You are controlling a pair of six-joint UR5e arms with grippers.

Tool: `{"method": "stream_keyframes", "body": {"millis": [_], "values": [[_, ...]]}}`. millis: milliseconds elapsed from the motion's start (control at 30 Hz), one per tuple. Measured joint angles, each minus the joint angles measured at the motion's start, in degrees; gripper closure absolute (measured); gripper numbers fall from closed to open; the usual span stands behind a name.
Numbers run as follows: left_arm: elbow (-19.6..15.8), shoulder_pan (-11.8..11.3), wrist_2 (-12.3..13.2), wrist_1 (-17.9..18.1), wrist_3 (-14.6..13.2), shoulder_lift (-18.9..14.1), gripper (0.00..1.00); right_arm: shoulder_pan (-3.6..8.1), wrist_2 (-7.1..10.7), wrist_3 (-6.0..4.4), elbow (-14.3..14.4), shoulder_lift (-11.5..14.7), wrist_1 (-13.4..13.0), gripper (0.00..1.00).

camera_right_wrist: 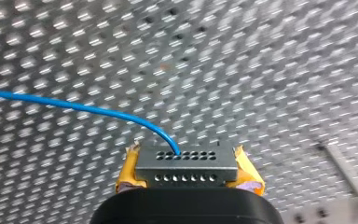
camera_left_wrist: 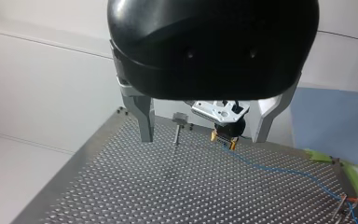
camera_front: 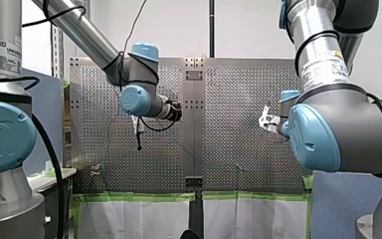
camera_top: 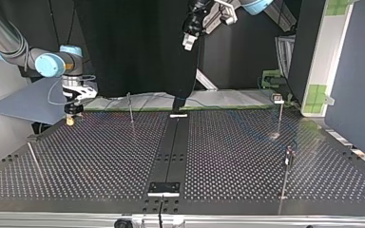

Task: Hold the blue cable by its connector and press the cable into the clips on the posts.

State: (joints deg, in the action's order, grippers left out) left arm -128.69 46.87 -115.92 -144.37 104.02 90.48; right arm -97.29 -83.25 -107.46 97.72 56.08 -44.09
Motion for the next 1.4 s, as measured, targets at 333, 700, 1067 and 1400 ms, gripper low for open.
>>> {"method": "stream_keyframes", "body": {"millis": [333,700,1067,1400], "values": [[-2.7,0.0,-0.4,2.1,-1.9,-1.7,0.0,-0.05,0.0,0.13,0.0,2.7,-0.1,1.0],[-2.7,0.0,-0.4,2.1,-1.9,-1.7,0.0,-0.05,0.01,0.13,0.0,2.7,-0.1,1.0],[-2.7,0.0,-0.4,2.2,-1.9,-1.7,0.0,-0.05,0.0,0.13,0.0,2.7,-0.1,1.0],[-2.7,0.0,-0.4,2.1,-1.9,-1.7,0.0,-0.05,0.01,0.13,0.0,2.7,-0.1,1.0]]}}
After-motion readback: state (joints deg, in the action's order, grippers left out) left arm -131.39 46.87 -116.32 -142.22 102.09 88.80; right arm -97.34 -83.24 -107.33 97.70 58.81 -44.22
